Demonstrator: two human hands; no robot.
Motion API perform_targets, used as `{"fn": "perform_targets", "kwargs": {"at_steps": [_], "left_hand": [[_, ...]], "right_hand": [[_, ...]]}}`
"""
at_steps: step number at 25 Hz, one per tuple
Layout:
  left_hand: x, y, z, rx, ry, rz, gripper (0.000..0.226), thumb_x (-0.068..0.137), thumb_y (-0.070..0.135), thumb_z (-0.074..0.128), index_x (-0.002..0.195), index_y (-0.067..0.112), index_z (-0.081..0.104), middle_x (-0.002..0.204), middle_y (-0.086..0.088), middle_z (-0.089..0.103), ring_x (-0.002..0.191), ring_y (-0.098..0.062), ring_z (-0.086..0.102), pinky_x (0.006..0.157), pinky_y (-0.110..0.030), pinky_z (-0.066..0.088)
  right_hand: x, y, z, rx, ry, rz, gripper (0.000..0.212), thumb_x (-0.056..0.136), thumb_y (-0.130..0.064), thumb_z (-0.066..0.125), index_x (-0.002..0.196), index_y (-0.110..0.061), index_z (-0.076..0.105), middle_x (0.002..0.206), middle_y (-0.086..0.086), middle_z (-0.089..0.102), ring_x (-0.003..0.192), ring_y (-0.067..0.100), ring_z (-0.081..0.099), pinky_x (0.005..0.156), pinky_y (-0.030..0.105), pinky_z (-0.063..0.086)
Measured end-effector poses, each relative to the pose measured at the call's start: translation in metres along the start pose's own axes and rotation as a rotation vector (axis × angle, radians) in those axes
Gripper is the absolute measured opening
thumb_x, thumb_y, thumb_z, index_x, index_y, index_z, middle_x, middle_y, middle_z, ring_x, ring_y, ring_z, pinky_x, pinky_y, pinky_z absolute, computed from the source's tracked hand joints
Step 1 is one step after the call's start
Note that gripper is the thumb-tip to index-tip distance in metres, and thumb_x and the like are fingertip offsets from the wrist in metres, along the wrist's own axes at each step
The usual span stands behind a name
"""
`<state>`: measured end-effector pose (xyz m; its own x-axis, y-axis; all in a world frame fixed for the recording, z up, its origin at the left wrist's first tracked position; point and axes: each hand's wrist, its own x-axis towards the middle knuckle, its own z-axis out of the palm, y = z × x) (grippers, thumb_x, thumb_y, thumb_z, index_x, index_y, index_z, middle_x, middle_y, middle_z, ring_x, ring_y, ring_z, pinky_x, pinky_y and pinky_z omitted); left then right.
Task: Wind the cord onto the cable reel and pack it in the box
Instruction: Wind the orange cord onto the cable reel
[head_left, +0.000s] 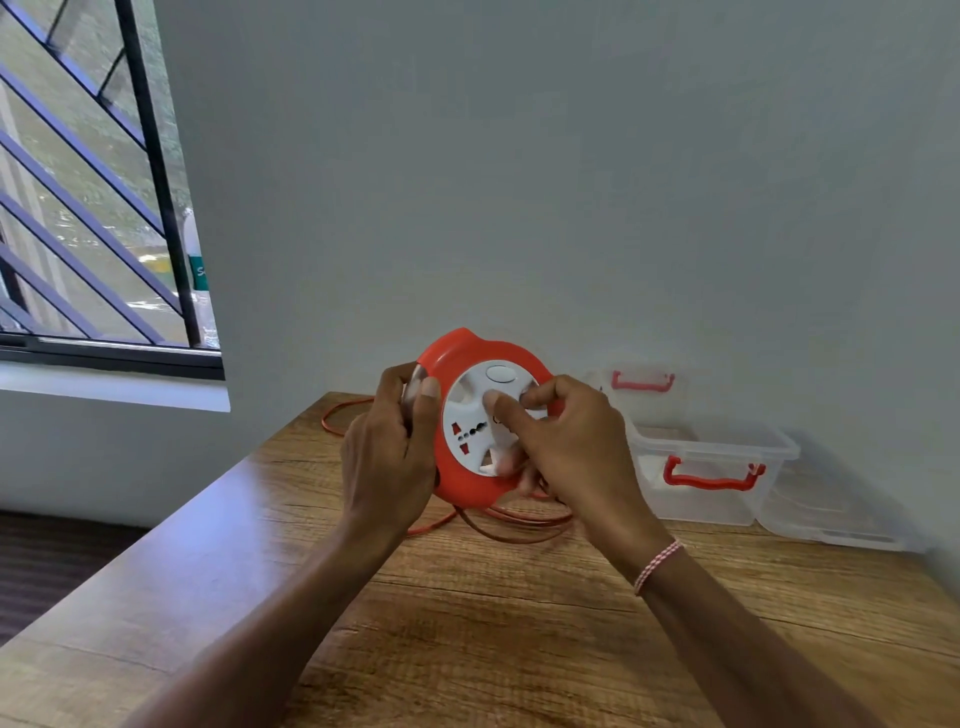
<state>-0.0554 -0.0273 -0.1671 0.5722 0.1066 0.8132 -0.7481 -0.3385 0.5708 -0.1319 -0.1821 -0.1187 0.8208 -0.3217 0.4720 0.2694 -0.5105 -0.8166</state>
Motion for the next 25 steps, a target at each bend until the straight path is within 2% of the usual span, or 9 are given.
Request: {"fn": "perform_targets", "kwargs": {"at_steps": [3,5,10,12,16,18,21,23,25], "left_hand": [[0.004,-0.007,-0.001,-0.004,-0.003,-0.071,0.034,0.104,0.061,0.035,0.116,0.036,0.053,0.078,0.012,0.071,0.07,-0.004,0.074,0.054,-0.041,0.065],[0.004,-0.009,-0.002,0.001,0.004,-0.082,0.032,0.104,0.06,0.035,0.116,0.036,0.053,0.078,0.016,0.071,0.07,-0.004,0.074,0.054,-0.041,0.065],[0.005,-0.006,-0.003,0.023,-0.014,-0.021,0.05,0.099,0.075,0.03,0.119,0.035,0.052,0.079,0.022,0.068,0.073,0.005,0.073,0.054,-0.02,0.061],[0.003,-0.005,-0.002,0.021,-0.018,-0.013,0.053,0.098,0.077,0.028,0.116,0.034,0.053,0.078,0.019,0.068,0.072,0.004,0.073,0.053,-0.021,0.061],[-0.001,-0.003,0.002,0.009,-0.031,-0.009,0.051,0.098,0.077,0.029,0.112,0.034,0.053,0.076,0.017,0.07,0.069,0.001,0.074,0.053,-0.024,0.062],[-0.002,-0.002,0.004,0.008,-0.033,-0.005,0.048,0.099,0.076,0.029,0.113,0.037,0.053,0.075,0.015,0.071,0.068,-0.002,0.074,0.052,-0.026,0.062],[-0.004,0.0,0.006,-0.037,-0.035,-0.017,0.035,0.102,0.071,0.032,0.117,0.045,0.049,0.092,0.023,0.073,0.07,-0.003,0.075,0.053,-0.028,0.063],[-0.006,0.0,0.007,-0.007,-0.005,0.0,0.028,0.104,0.066,0.033,0.117,0.046,0.048,0.081,0.014,0.073,0.069,-0.003,0.075,0.054,-0.035,0.065],[-0.007,-0.001,0.006,0.032,0.022,0.006,0.025,0.106,0.06,0.033,0.117,0.043,0.048,0.078,0.013,0.07,0.068,-0.005,0.074,0.053,-0.041,0.064]], "right_hand": [[0.003,0.012,-0.019,-0.654,0.166,-0.676,0.052,0.084,-0.055,0.076,0.125,-0.024,0.064,0.1,-0.002,0.076,0.068,0.014,0.074,0.058,0.028,0.06],[0.006,0.017,-0.024,-0.916,0.05,-0.921,0.064,0.085,-0.053,0.076,0.141,-0.027,0.058,0.12,0.006,0.073,0.078,0.024,0.077,0.054,0.032,0.059],[0.003,0.021,-0.014,-1.034,-0.105,-0.829,0.076,0.092,-0.059,0.064,0.158,-0.036,0.033,0.138,0.008,0.067,0.099,0.03,0.077,0.074,0.041,0.064],[0.005,0.018,-0.014,-0.97,-0.105,-0.812,0.072,0.092,-0.059,0.065,0.155,-0.037,0.041,0.132,0.007,0.071,0.097,0.029,0.077,0.075,0.041,0.063],[0.009,0.022,-0.017,-0.893,0.036,-0.936,0.067,0.078,-0.055,0.082,0.137,-0.026,0.066,0.103,0.01,0.081,0.073,0.029,0.078,0.06,0.038,0.062],[0.007,0.02,-0.011,-0.801,0.074,-0.806,0.066,0.081,-0.065,0.073,0.133,-0.023,0.067,0.098,0.007,0.081,0.072,0.026,0.078,0.062,0.035,0.062],[0.0,0.013,0.008,-0.446,0.129,-0.332,0.065,0.082,-0.073,0.065,0.123,-0.022,0.06,0.096,-0.005,0.076,0.071,0.017,0.075,0.057,0.026,0.061],[0.002,0.011,0.014,0.028,0.013,0.047,0.058,0.084,-0.066,0.07,0.116,-0.019,0.055,0.082,-0.007,0.078,0.056,0.013,0.073,0.042,0.023,0.055],[0.0,0.008,0.01,0.187,-0.045,0.156,0.053,0.086,-0.063,0.071,0.112,-0.02,0.056,0.077,-0.001,0.079,0.052,0.015,0.072,0.04,0.023,0.051]]}}
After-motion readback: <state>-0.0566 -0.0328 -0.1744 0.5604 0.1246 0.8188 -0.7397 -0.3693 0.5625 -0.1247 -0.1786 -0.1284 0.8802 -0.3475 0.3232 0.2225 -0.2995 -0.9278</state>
